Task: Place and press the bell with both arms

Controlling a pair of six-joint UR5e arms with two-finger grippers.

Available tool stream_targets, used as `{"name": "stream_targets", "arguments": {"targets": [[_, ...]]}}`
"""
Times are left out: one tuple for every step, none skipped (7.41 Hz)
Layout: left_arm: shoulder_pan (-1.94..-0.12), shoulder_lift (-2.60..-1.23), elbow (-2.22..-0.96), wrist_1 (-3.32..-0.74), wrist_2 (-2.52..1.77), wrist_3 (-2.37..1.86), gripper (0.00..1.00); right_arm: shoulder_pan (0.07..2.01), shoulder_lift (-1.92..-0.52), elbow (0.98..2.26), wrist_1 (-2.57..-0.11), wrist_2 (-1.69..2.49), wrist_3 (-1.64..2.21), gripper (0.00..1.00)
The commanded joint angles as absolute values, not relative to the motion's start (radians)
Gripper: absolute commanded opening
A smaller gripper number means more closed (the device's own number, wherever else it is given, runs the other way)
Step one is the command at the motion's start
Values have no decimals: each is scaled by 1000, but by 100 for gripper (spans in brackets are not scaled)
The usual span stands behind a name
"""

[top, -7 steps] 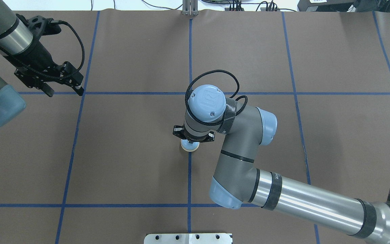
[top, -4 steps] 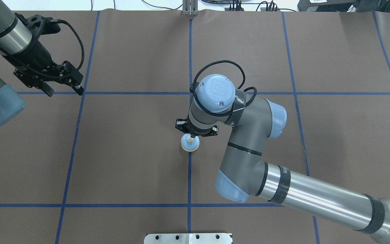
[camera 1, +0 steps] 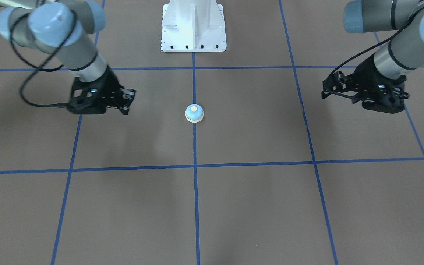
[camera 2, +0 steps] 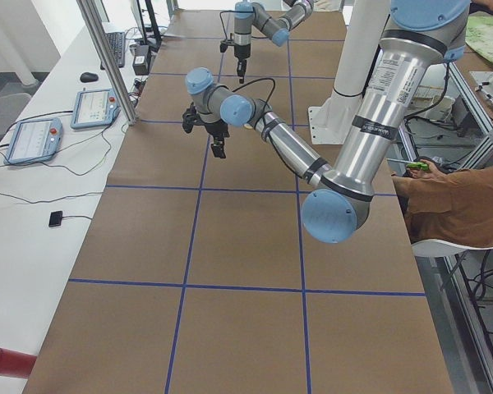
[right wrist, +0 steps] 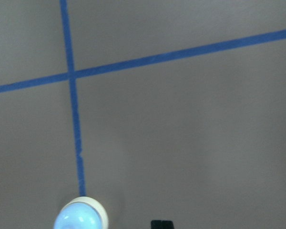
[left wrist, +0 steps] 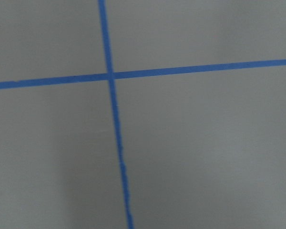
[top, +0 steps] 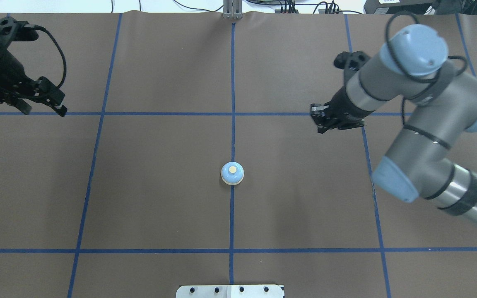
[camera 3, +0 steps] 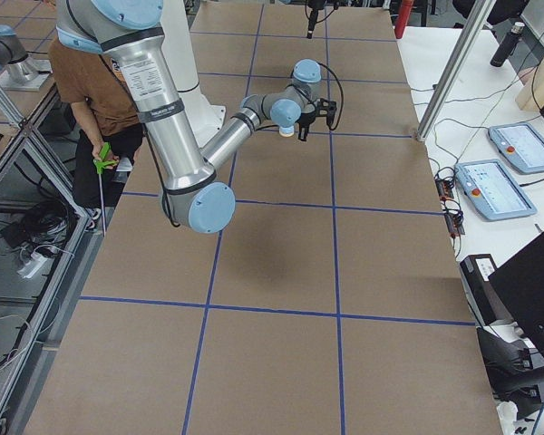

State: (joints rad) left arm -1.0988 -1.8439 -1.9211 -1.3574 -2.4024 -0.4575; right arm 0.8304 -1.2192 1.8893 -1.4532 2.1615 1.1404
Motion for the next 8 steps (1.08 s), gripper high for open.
{"name": "stream_targets", "arguments": {"targets": [[-1228, -1697, -1933, -1358, -2355, -187, 99, 1036, -1464, 1945, -1450, 2244, 754, 100], [-1302, -1630, -1925, -1359, -2353, -40, 99, 1163, -1541, 1931, -1456, 2316, 565, 100], [-1365, -1585, -1911, -1361, -2355, 60, 99, 1292, -1625, 1927, -1457, 2360, 405, 100], [-1426, -1544, -1886, -1365, -2358, 139, 99, 1390, -1684, 1908, -1459, 2370, 258, 100], [-1493, -1539, -1847, -1371, -2358, 178, 99, 1448, -1690, 1884, -1497, 2370, 153, 100], [-1559, -1539, -1807, -1373, -2359, 225, 99, 1477, -1683, 1876, -1566, 2370, 73, 100], [-1595, -1539, -1775, -1373, -2362, 239, 99, 1491, -1683, 1876, -1586, 2365, 49, 100], [-1606, -1539, -1725, -1382, -2367, 239, 99, 1491, -1686, 1861, -1586, 2358, 48, 100]]}}
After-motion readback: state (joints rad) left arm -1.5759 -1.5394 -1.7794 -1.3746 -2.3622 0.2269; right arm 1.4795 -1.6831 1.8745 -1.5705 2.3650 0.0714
